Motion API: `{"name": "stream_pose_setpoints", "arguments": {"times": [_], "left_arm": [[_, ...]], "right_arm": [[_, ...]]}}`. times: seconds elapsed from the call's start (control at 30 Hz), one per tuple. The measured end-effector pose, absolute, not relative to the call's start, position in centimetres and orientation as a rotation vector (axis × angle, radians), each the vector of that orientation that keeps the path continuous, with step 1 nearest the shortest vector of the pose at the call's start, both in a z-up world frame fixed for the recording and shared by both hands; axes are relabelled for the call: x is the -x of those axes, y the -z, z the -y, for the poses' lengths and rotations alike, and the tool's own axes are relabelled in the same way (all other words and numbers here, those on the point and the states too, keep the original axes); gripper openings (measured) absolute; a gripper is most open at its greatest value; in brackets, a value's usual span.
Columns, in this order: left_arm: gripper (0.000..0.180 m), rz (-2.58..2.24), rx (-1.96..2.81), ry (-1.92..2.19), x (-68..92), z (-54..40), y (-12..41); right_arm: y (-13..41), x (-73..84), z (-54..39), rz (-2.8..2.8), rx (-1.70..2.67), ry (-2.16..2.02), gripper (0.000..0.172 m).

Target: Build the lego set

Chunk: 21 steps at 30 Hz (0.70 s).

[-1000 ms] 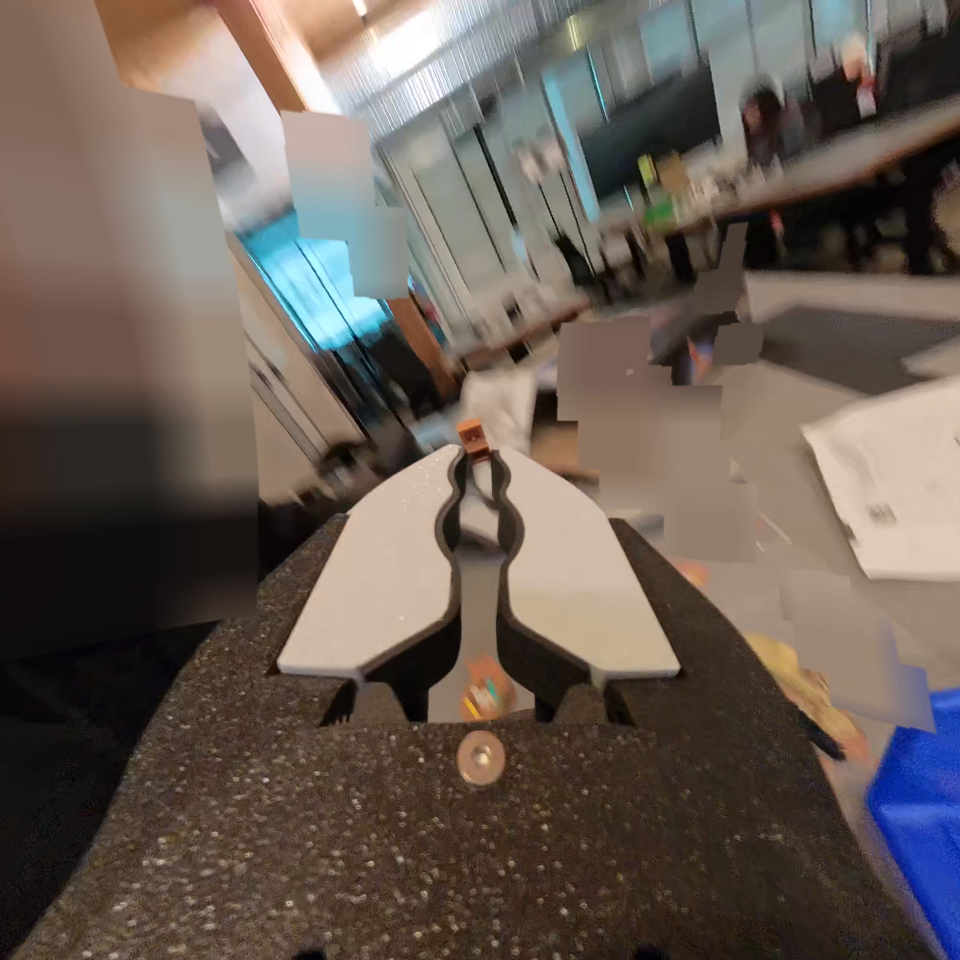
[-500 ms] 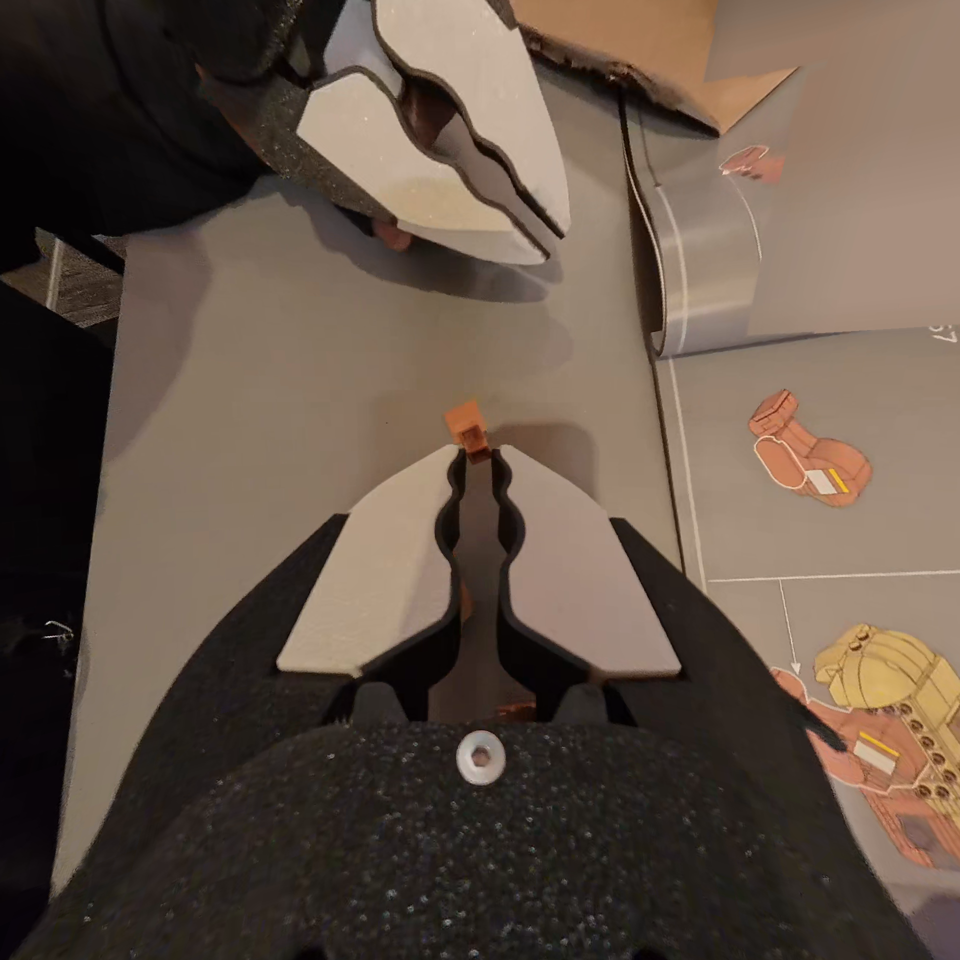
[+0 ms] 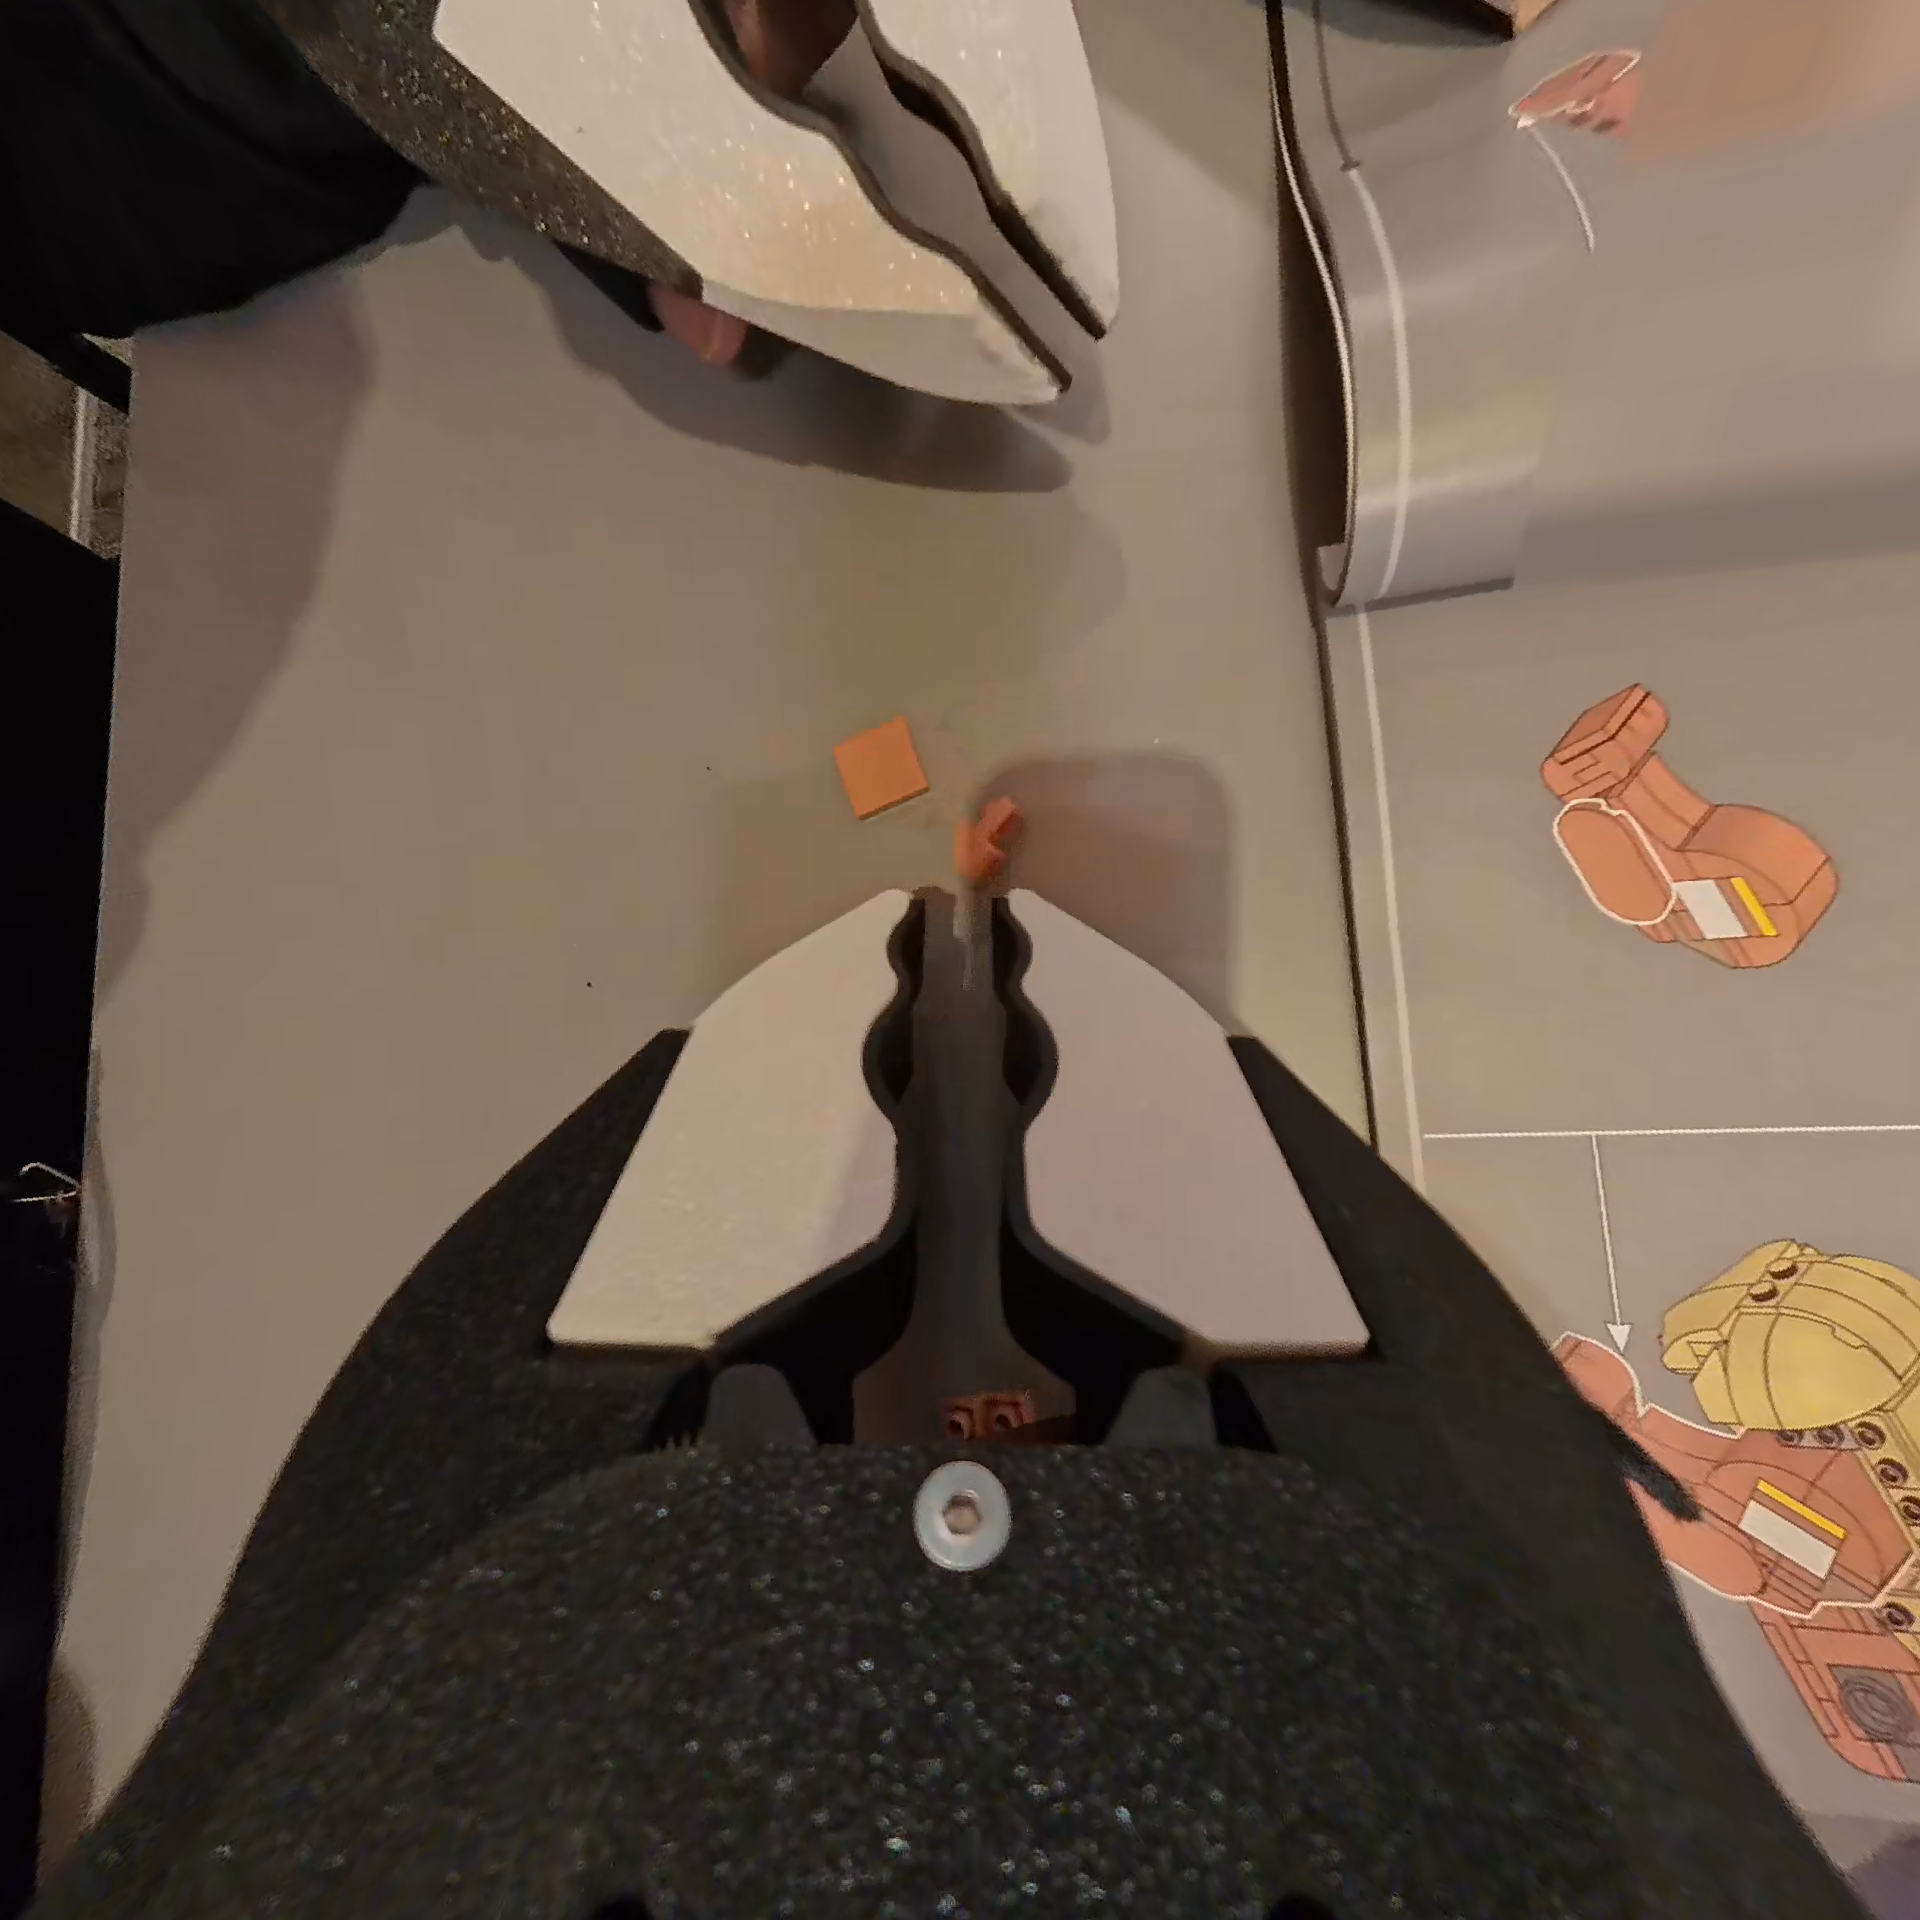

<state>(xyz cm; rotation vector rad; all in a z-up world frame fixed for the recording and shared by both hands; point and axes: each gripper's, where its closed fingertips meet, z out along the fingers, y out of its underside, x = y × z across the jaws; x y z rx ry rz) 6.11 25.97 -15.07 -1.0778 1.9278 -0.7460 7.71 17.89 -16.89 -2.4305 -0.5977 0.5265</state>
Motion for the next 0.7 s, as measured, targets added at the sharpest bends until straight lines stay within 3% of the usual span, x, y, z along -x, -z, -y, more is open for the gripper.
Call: {"name": "stream_pose_setpoints", "arguments": {"times": [0.47, 0.7], "left_arm": [[0.006, -1.919, 1.089, 0.721, -6.3, -26.6, 15.3], [0.007, -2.02, 1.093, 0.683, -5.8, -26.2, 16.6]], "right_arm": [[9.1, -12.7, -14.8, 0.481, 2.229, -0.318, 0.015], [10.1, -15.7, -10.6, 0.261, 2.102, -0.32, 0.014]]}}
